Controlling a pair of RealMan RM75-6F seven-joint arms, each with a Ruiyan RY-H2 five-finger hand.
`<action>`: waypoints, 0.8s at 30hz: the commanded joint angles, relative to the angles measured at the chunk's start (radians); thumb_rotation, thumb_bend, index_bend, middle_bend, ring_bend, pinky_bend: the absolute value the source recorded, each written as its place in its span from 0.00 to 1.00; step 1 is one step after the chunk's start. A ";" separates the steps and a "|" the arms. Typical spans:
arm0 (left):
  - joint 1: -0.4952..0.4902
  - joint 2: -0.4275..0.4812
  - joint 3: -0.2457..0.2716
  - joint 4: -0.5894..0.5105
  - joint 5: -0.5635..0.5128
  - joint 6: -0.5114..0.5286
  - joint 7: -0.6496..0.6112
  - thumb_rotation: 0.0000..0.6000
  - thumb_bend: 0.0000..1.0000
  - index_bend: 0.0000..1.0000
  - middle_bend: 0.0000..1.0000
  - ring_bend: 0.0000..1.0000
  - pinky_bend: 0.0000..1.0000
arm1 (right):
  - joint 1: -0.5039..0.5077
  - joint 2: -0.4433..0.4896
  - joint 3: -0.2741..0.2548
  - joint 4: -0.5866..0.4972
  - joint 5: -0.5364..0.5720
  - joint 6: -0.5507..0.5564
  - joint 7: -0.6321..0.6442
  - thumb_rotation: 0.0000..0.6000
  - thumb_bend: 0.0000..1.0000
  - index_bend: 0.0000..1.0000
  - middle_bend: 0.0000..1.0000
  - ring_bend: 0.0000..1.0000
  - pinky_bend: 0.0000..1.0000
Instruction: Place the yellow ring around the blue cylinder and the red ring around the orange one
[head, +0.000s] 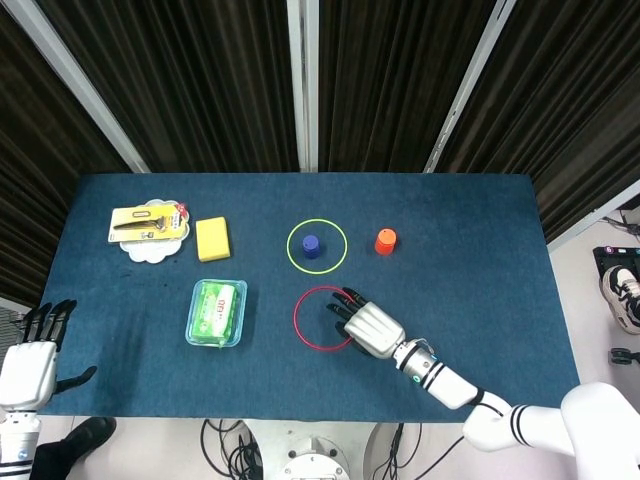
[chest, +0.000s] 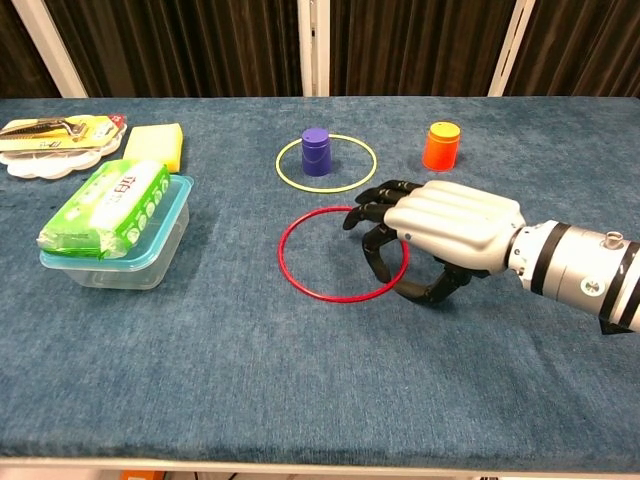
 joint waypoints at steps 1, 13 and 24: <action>-0.001 -0.002 0.000 0.004 0.000 -0.002 -0.004 1.00 0.09 0.06 0.05 0.00 0.00 | -0.002 -0.003 0.003 0.004 -0.003 -0.002 0.000 1.00 0.32 0.54 0.15 0.00 0.00; 0.001 -0.006 0.001 0.018 0.005 0.001 -0.019 1.00 0.09 0.06 0.05 0.00 0.00 | -0.022 -0.003 0.027 -0.009 -0.016 0.013 -0.001 1.00 0.35 0.63 0.20 0.00 0.00; -0.005 -0.004 -0.001 0.020 0.013 -0.002 -0.021 1.00 0.09 0.06 0.05 0.00 0.00 | -0.045 0.156 0.105 -0.159 0.042 0.049 -0.030 1.00 0.36 0.64 0.21 0.00 0.00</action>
